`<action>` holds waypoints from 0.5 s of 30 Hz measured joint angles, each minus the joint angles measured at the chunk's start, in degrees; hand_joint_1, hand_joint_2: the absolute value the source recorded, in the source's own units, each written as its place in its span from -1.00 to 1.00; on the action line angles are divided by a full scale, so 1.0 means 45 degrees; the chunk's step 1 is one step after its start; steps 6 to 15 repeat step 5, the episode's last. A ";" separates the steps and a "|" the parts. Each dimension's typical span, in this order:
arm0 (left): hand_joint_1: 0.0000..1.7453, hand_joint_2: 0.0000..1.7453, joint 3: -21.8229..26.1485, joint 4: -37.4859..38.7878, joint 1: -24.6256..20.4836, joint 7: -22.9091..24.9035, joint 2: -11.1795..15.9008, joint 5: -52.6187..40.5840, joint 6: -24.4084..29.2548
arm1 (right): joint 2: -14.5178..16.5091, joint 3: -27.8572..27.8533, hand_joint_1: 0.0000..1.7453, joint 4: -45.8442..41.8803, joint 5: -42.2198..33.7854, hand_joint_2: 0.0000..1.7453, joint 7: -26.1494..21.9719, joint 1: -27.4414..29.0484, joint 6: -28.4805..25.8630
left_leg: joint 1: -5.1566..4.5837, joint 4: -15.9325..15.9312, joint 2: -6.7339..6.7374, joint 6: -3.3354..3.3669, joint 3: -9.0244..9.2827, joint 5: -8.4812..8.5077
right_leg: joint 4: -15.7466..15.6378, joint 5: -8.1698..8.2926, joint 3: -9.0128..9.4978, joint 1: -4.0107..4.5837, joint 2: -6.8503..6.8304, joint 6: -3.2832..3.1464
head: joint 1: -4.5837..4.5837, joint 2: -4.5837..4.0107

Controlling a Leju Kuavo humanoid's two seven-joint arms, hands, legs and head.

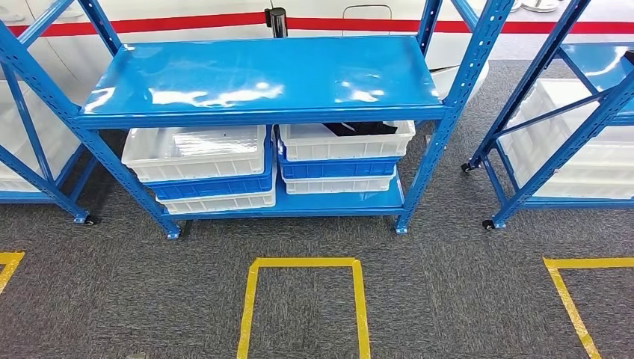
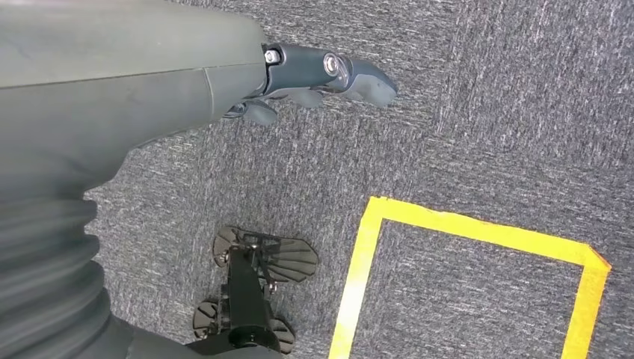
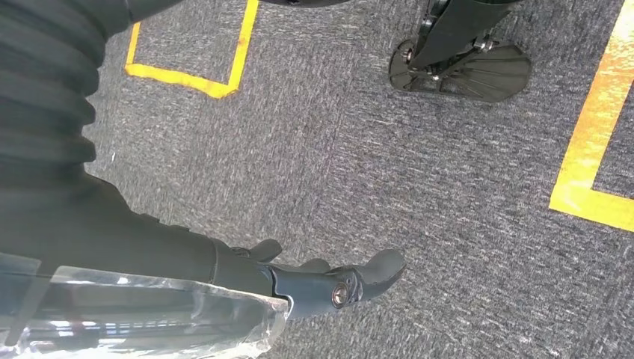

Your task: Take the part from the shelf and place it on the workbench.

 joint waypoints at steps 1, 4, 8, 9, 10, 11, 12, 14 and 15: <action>-1.00 1.00 0.0005 0.0000 0.0000 -0.0001 0.0000 0.0000 0.0000 | 0.0000 0.0000 -1.00 0.0000 -0.0001 1.00 0.0000 0.0000 0.0001 | -0.0015 0.0002 0.0000 0.0002 0.0000 -0.0001 | 0.0000 0.0002 0.0000 -0.0017 0.0000 0.0003 | 0.0001 0.0000; -1.00 1.00 0.0010 0.0000 0.0000 -0.0002 0.0000 0.0000 0.0000 | 0.0000 0.0000 -1.00 0.0000 -0.0001 1.00 0.0000 0.0000 0.0000 | -0.0044 0.0005 0.0000 0.0006 -0.0001 -0.0002 | -0.0001 0.0006 0.0000 -0.0050 0.0000 0.0010 | -0.0001 -0.0001; -1.00 1.00 0.0011 0.0000 0.0000 -0.0002 0.0000 0.0000 0.0000 | 0.0000 0.0000 -1.00 0.0000 -0.0001 1.00 0.0000 0.0001 -0.0001 | -0.0047 0.0005 0.0000 0.0006 -0.0001 -0.0002 | -0.0001 0.0006 0.0000 -0.0054 0.0000 0.0011 | -0.0002 -0.0001; -1.00 1.00 0.0011 0.0000 0.0000 -0.0002 0.0000 0.0000 0.0000 | 0.0000 0.0000 -1.00 0.0000 -0.0001 1.00 0.0000 0.0001 -0.0001 | -0.0047 0.0005 0.0000 0.0006 -0.0001 -0.0002 | -0.0001 0.0006 0.0000 -0.0054 0.0000 0.0011 | -0.0002 -0.0001; -1.00 1.00 0.0011 0.0000 0.0000 -0.0002 0.0000 0.0000 0.0000 | 0.0000 0.0000 -1.00 0.0000 -0.0001 1.00 0.0000 0.0001 -0.0001 | -0.0047 0.0005 0.0000 0.0006 -0.0001 -0.0002 | -0.0001 0.0006 0.0000 -0.0054 0.0000 0.0011 | -0.0002 -0.0001; -1.00 1.00 0.0011 0.0000 0.0000 -0.0002 0.0000 0.0000 0.0000 | 0.0000 0.0000 -1.00 0.0000 -0.0001 1.00 0.0000 0.0001 -0.0001 | -0.0047 0.0005 0.0000 0.0006 -0.0001 -0.0002 | -0.0001 0.0006 0.0000 -0.0054 0.0000 0.0011 | -0.0002 -0.0001; -1.00 1.00 0.0011 0.0000 0.0000 -0.0002 0.0000 0.0000 0.0000 | 0.0000 0.0000 -1.00 0.0000 -0.0001 1.00 0.0000 0.0001 -0.0001 | -0.0047 0.0005 0.0000 0.0006 -0.0001 -0.0002 | -0.0001 0.0006 0.0000 -0.0054 0.0000 0.0011 | -0.0002 -0.0001; -1.00 1.00 0.0011 0.0000 0.0000 -0.0002 0.0000 0.0000 0.0000 | 0.0000 0.0000 -1.00 0.0000 -0.0001 1.00 0.0000 0.0001 -0.0001 | -0.0047 0.0005 0.0000 0.0006 -0.0001 -0.0002 | -0.0001 0.0006 0.0000 -0.0054 0.0000 0.0011 | -0.0002 -0.0001; -1.00 1.00 0.0011 0.0000 0.0000 -0.0002 0.0000 0.0000 0.0000 | 0.0000 0.0000 -1.00 0.0000 -0.0001 1.00 0.0000 0.0001 -0.0001 | -0.0047 0.0005 0.0000 0.0006 -0.0001 -0.0002 | -0.0001 0.0006 0.0000 -0.0054 0.0000 0.0011 | -0.0002 -0.0001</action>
